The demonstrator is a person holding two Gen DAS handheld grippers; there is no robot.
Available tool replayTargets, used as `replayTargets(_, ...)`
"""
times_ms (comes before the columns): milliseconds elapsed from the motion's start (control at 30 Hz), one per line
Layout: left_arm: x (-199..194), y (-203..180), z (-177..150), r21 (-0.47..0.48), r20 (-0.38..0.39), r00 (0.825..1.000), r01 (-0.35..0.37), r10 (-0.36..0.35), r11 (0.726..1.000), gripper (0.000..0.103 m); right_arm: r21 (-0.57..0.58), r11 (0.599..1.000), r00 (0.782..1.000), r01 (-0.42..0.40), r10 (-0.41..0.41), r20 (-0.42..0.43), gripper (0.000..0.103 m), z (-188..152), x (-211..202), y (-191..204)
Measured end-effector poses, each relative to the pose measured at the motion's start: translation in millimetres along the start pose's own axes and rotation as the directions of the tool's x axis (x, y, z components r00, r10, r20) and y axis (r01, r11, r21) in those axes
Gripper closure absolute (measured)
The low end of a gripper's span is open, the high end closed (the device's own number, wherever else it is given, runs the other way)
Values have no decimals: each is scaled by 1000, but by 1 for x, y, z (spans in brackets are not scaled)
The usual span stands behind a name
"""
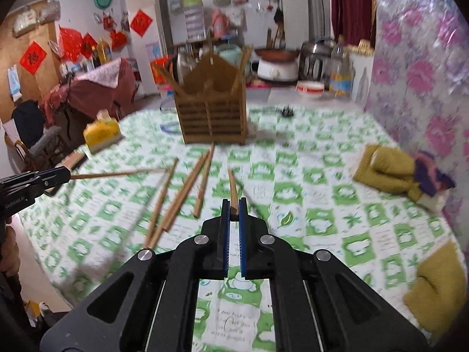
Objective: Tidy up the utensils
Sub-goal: 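Lift the chopsticks with both tools and carry them over the wooden holder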
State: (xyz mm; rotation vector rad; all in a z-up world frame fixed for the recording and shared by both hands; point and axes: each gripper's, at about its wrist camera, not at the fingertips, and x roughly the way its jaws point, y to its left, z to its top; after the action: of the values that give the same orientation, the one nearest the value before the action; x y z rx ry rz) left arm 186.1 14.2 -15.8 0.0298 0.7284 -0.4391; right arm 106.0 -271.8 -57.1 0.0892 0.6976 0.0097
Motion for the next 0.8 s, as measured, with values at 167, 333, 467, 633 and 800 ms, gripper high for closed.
replayTargets(167, -21, -11, 14, 0, 39, 999, 16, -16, 1000, 97, 0, 1000, 998, -16, 16, 66, 96, 11, -31, 3)
replayTargets(333, -25, -18, 29, 10, 63, 998, 22, -22, 1000, 97, 2, 1000, 995, -27, 27, 101, 96, 19, -45, 7)
replayTargets(467, -25, -21, 42, 18, 77, 997, 23, -25, 1000, 97, 4, 999, 993, -34, 33, 115, 96, 26, -47, 8)
replayTargets(633, -20, -27, 70, 35, 90, 995, 39, -42, 999, 97, -4, 999, 991, -31, 32, 133, 96, 43, -45, 9)
replayTargets(800, -7, -33, 103, 53, 103, 993, 46, -52, 997, 97, -5, 999, 987, -39, 39, 156, 97, 71, -39, 10)
